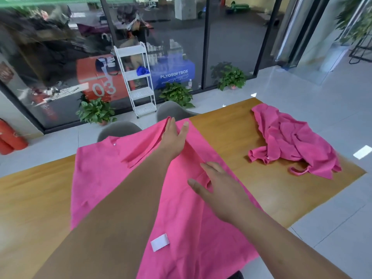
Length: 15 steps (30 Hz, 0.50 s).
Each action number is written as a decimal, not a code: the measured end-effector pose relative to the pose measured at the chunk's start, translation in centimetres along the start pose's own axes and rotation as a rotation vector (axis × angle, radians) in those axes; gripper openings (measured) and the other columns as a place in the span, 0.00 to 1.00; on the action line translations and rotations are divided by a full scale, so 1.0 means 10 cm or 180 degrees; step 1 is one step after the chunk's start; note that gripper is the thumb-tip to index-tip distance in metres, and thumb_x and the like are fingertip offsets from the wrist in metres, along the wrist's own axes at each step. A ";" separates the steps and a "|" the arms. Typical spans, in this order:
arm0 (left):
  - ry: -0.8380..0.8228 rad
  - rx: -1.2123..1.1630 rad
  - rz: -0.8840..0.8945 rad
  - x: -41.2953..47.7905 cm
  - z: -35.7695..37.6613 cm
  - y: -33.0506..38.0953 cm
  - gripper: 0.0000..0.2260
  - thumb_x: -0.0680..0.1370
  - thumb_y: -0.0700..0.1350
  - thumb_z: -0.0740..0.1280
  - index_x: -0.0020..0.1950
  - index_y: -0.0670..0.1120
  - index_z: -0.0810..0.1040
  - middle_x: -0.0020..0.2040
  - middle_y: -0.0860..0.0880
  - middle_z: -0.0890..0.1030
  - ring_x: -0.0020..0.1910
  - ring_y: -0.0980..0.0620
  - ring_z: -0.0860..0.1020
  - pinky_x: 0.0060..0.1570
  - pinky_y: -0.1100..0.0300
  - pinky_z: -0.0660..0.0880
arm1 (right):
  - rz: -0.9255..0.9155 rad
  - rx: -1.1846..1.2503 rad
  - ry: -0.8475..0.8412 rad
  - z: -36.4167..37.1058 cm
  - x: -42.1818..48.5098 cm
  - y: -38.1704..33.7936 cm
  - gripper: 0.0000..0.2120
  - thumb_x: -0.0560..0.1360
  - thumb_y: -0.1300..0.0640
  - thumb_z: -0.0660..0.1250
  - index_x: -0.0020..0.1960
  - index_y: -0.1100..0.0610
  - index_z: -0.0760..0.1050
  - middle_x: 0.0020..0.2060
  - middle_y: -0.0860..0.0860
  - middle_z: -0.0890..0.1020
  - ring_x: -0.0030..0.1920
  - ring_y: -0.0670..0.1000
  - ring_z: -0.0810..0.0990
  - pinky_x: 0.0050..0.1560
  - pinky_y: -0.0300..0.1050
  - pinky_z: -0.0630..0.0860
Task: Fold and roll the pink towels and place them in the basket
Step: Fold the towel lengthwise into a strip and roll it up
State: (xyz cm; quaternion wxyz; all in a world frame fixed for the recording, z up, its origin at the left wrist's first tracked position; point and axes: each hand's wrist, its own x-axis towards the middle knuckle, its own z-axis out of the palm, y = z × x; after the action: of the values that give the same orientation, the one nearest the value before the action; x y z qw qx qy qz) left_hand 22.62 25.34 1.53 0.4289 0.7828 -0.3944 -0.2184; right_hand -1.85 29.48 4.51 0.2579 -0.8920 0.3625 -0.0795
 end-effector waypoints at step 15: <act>-0.0387 0.0818 -0.0500 0.59 1.95 -0.33 0.37 0.85 0.66 0.53 0.87 0.45 0.49 0.87 0.47 0.50 0.86 0.49 0.49 0.84 0.49 0.49 | 0.0633 0.0941 -0.0694 0.34 0.96 2.42 0.30 0.85 0.39 0.58 0.81 0.54 0.67 0.79 0.49 0.68 0.75 0.50 0.71 0.76 0.48 0.66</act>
State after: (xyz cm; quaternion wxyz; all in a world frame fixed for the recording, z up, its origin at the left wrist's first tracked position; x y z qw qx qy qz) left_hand 14.29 11.98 -11.75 0.2822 0.8450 -0.3819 -0.2460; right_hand -8.45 9.63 -11.35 0.4304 -0.8076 0.4031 -0.0090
